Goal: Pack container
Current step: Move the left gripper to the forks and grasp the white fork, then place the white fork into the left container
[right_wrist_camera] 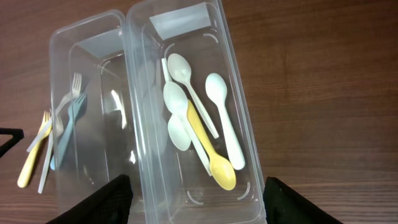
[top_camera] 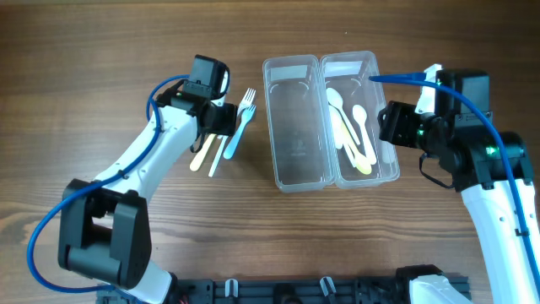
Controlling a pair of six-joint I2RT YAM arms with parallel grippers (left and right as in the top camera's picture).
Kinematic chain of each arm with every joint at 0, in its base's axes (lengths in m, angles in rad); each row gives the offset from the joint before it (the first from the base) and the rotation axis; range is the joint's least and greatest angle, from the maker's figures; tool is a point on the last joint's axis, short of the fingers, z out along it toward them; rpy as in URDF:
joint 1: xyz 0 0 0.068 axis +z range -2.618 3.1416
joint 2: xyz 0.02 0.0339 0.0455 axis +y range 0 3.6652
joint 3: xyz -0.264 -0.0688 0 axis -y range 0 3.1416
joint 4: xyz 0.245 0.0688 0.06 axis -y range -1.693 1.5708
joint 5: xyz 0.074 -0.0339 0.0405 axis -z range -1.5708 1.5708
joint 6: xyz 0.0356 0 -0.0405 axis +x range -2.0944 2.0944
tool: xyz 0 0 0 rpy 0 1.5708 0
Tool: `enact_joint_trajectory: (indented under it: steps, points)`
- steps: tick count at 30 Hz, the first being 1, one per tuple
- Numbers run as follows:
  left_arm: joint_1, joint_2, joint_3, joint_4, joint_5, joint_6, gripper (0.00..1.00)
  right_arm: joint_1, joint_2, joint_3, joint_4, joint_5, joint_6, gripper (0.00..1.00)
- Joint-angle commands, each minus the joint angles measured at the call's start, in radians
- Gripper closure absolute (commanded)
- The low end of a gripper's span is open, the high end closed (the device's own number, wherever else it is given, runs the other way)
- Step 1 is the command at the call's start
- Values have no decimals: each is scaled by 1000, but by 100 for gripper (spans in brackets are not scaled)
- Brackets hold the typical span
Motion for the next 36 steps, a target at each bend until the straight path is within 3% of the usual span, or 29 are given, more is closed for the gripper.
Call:
enact_joint_trajectory:
  steps: [1,5,9,22,30,33,36]
  points:
    - [-21,31,14,16,64,96,36,-2,-2,19,-4,3,-6,33]
    - [-51,60,14,14,58,214,31,-2,-2,19,-5,2,-5,34]
    - [-56,106,14,13,50,243,31,-2,-2,19,-18,7,-6,35]
    - [-51,159,14,27,47,354,45,-2,-2,19,-42,48,-7,39]
    - [-51,176,14,65,38,381,66,-2,-2,19,-65,48,-10,41]
    - [-51,176,14,69,32,380,84,-2,-2,19,-74,48,-10,42]
    - [-51,175,14,59,31,380,96,-2,-2,19,-79,48,-10,43]
